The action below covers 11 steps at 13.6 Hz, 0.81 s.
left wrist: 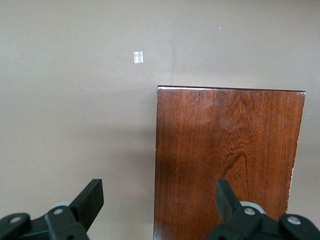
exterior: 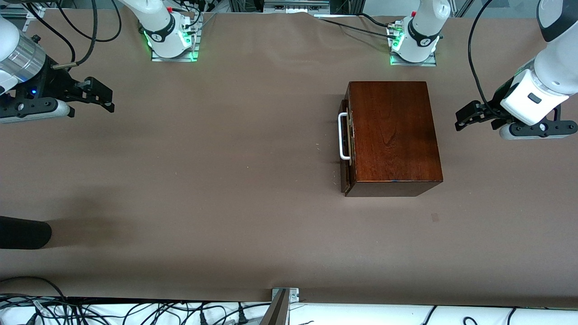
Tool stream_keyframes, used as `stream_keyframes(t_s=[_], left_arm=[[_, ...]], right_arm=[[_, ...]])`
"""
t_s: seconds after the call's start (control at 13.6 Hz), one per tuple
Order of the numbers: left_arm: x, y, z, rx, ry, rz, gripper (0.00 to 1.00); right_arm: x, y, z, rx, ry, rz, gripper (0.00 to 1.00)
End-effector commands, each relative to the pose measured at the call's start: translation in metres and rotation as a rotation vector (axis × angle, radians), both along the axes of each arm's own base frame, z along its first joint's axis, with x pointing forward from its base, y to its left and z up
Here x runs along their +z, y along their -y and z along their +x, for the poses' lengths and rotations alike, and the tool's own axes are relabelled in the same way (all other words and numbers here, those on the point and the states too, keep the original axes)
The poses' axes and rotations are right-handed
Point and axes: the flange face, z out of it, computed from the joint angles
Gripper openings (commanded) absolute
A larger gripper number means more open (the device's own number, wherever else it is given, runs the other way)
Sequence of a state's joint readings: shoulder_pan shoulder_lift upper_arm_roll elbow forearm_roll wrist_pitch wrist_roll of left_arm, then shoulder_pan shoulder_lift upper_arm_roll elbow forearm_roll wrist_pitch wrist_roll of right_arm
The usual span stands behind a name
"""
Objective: Open drawer, take yellow block, close drawer
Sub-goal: 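Move the left gripper toward the white drawer handle of the box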
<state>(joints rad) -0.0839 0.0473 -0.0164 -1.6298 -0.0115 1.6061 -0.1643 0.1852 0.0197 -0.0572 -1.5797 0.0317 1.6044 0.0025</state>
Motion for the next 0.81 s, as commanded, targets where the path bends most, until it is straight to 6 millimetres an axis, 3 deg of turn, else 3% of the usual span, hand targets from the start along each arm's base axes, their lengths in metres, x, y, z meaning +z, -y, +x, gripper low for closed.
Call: stream_keyframes(t_s=[0.0,0.29,0.52,0.74], left_arm=[[0.007,0.001,0.003,-0.025,0.0,0.022,1.0],[0.005,-0.001,0.001,-0.022,-0.026,0.011,1.0],[-0.002,0.005,-0.012,-0.037,-0.126,0.013,1.0],[-0.002,0.063,-0.032,-0.084,-0.191,0.036,1.0]], right_arm=[[0.004,0.001,0.002,-0.006,0.01,0.005,1.0],[0.004,0.001,0.002,-0.006,0.008,0.004,1.0],[0.004,0.001,0.002,-0.006,0.01,0.005,1.0],[0.004,0.001,0.002,-0.006,0.01,0.005,1.0]])
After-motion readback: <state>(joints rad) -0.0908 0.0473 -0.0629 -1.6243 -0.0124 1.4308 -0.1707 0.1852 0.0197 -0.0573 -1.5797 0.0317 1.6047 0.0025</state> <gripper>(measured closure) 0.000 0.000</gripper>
